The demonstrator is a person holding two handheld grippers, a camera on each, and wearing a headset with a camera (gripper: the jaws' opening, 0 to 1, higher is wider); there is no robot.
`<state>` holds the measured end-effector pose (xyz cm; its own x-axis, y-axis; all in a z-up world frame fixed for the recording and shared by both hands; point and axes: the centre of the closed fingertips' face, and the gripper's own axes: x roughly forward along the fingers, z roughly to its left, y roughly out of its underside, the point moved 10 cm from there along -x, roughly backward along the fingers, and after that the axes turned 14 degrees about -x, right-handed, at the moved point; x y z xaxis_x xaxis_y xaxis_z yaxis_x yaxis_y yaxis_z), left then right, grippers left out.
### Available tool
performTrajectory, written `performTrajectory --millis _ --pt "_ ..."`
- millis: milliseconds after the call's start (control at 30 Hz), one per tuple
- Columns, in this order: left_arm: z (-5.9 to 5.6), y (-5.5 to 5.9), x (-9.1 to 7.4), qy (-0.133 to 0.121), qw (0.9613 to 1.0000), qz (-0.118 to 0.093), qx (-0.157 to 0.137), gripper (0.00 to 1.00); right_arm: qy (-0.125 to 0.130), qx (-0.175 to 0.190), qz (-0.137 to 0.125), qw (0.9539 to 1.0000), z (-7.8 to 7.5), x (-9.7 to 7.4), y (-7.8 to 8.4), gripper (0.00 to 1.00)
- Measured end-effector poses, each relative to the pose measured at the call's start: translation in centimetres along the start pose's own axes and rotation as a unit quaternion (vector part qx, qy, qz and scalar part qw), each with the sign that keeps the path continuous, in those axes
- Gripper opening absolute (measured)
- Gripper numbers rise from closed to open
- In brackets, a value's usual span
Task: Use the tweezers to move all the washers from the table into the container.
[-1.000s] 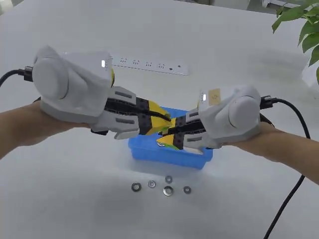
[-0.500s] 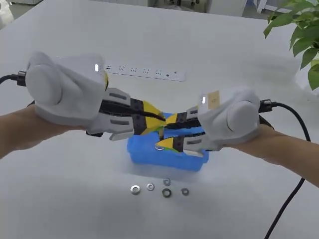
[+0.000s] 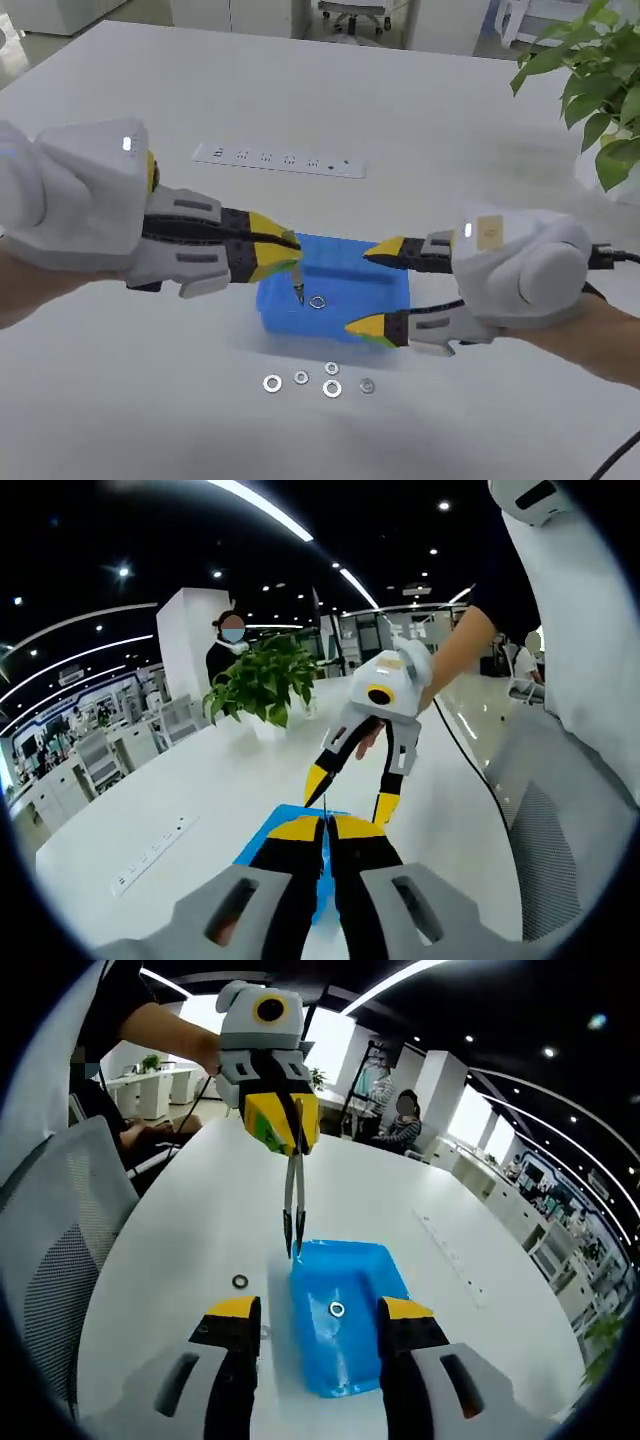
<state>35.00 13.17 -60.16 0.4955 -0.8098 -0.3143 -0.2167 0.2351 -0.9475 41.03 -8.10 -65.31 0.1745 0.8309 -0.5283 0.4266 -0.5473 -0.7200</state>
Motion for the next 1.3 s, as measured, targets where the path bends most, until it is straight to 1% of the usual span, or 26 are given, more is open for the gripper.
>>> performTrajectory --millis 67,133,167,200,233,267,300,367,467,567,600,667,767,833,900,1033,1100,1300 --pt "-0.5 0.4 -0.4 -0.003 1.0000 0.002 -0.002 0.06 0.001 0.014 -0.002 0.9999 0.8 -0.6 0.2 0.50" --pt "-1.0 0.9 -0.9 -0.005 1.0000 0.003 -0.007 0.06 -0.003 0.044 -0.013 0.9990 1.6 -1.2 0.3 0.53" --pt "-1.2 1.1 -1.1 -0.006 0.9999 0.004 -0.009 0.06 -0.013 0.063 -0.032 0.9974 2.3 -1.4 0.2 0.56" --pt "-1.5 1.3 -1.2 -0.007 0.9999 0.005 -0.010 0.06 -0.024 0.074 -0.046 0.9959 2.7 -1.6 0.1 0.60" --pt "-1.7 1.6 -1.5 -0.008 0.9999 0.007 -0.013 0.06 -0.032 0.084 -0.056 0.9944 3.2 -1.7 0.0 0.64" --pt "-1.9 1.8 -1.6 -0.009 0.9998 0.008 -0.014 0.06 -0.038 0.092 -0.059 0.9934 3.7 -1.9 0.0 0.70" --pt "-2.2 2.2 -1.7 -0.010 0.9998 0.012 -0.015 0.06 -0.045 0.097 -0.062 0.9923 4.2 -2.1 0.1 0.73" --pt "-2.5 2.7 -1.9 -0.011 0.9997 0.016 -0.017 0.06 -0.052 0.092 -0.061 0.9925 4.9 -2.4 0.1 0.76" --pt "-2.9 3.4 -2.0 -0.012 0.9995 0.019 -0.023 0.06 -0.064 0.102 -0.059 0.9909 6.0 -2.7 0.1 0.81" --pt "-3.1 4.0 -2.0 -0.015 0.9992 0.015 -0.034 0.06 -0.070 0.107 -0.067 0.9895 6.9 -2.9 0.1 0.84" --pt "-3.2 4.2 -1.9 -0.016 0.9991 0.014 -0.038 0.06 -0.070 0.118 -0.071 0.9880 7.2 -2.9 0.1 0.86" --pt "-3.2 4.6 -1.8 -0.016 0.9989 0.016 -0.041 0.06 -0.073 0.128 -0.074 0.9864 7.9 -2.8 0.3 0.89" --pt "-3.2 5.0 -1.7 -0.014 0.9987 0.021 -0.043 0.06 -0.083 0.126 -0.063 0.9866 8.7 -2.7 0.7 0.93" --pt "-3.3 5.2 -1.6 -0.012 0.9987 0.023 -0.044 0.06 -0.085 0.129 -0.060 0.9862 9.1 -2.7 0.9 0.96" --pt "-3.4 5.5 -1.4 -0.010 0.9986 0.025 -0.046 0.06 -0.081 0.133 -0.060 0.9859 9.4 -2.8 1.1 1.00" --pt "-3.5 6.0 -1.0 -0.004 0.9985 0.033 -0.042 0.06 -0.074 0.135 -0.058 0.9864 9.6 -3.0 1.3 1.00" --pt "-3.5 6.1 -0.8 -0.002 0.9986 0.034 -0.041 0.06 -0.070 0.139 -0.058 0.9861 9.6 -3.0 1.5 1.00" --pt "-3.2 6.1 -0.3 0.001 0.9989 0.034 -0.031 0.06 -0.058 0.152 -0.060 0.9848 9.2 -3.2 2.0 1.00"
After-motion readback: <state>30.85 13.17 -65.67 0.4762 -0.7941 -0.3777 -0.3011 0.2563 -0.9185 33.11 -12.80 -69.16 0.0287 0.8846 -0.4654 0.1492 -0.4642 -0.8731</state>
